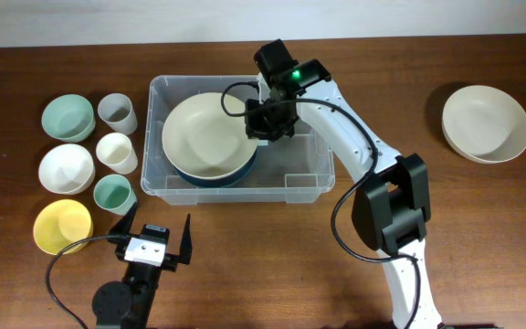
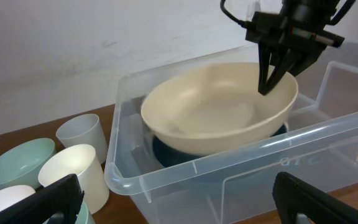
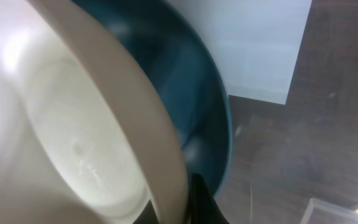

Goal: Pack container
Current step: 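Lower the cream bowl onto the blue bowl in the container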

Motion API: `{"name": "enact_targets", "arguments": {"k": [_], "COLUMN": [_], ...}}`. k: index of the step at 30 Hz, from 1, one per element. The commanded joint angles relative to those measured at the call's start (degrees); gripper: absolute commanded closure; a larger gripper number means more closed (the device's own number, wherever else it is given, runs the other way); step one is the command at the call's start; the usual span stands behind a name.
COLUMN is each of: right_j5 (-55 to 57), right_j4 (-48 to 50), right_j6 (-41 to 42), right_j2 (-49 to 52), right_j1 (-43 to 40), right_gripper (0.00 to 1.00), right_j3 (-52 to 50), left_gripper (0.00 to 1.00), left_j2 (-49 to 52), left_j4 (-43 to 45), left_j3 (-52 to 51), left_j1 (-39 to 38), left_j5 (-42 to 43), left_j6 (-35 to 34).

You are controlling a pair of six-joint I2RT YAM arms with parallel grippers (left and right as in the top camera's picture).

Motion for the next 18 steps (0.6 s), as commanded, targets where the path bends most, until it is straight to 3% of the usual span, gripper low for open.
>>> {"name": "enact_targets", "arguments": {"k": [1, 10, 18], "right_j5": [-1.20, -1.27, -1.92], "right_j4": [0.24, 0.90, 1.44], "right_j6": [0.26, 0.26, 0.26], "right_j2": [1.44, 2.25, 2.27], "right_j1": [0.42, 0.87, 1.55], "right_gripper": [0.93, 0.87, 0.92], "right_j3": [0.13, 0.13, 0.13], "left_gripper": [0.00, 0.00, 0.00], "left_j2": [-0.39, -0.39, -0.39], "left_j4": [0.02, 0.02, 0.02], "left_j3": [-0.46, -0.46, -0.46], "left_j1": [0.00, 0.00, 0.00], "left_j5": [-0.42, -0.42, -0.42], "left_j6": [0.70, 0.70, 0.70]}}
